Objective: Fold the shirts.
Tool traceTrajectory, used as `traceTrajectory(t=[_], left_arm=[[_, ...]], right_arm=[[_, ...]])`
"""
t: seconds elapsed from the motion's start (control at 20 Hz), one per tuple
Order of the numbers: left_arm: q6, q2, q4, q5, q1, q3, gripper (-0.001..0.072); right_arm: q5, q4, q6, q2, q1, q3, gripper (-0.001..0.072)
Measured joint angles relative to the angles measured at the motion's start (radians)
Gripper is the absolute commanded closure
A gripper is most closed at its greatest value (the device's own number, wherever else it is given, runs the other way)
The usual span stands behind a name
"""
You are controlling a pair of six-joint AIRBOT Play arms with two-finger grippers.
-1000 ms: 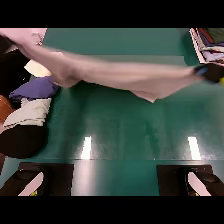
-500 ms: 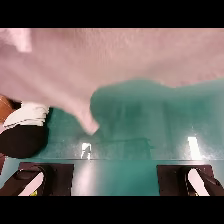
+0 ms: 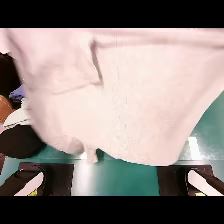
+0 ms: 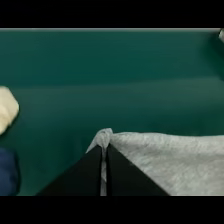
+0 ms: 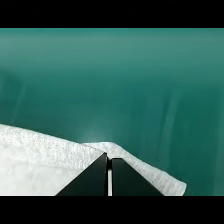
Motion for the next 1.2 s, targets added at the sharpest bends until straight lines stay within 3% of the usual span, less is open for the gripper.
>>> traceTrajectory(t=[0.3, 0.65, 0.9, 1.2], left_arm=[[0.043, -0.3, -0.024, 0.025, 0.0, -0.22, 0.0685], [0.14, -0.587, -0.054, 0.245, 0.0, -0.11, 0.0685], [0.181, -0.633, -0.053, 0.201, 0.0, -0.021, 0.0686], [0.191, -0.644, -0.039, 0.069, 0.0, -0.129, 0.0685]], right_arm=[[0.004, -0.131, 0.021, -0.345, 0.145, -0.158, 0.0702], [-0.137, -0.159, 0.002, -0.668, 0.171, 0.053, 0.0702], [-0.138, -0.164, -0.023, -0.691, 0.172, 0.112, 0.0702], [-0.18, -0.168, -0.037, -0.581, 0.187, -0.161, 0.0701]])
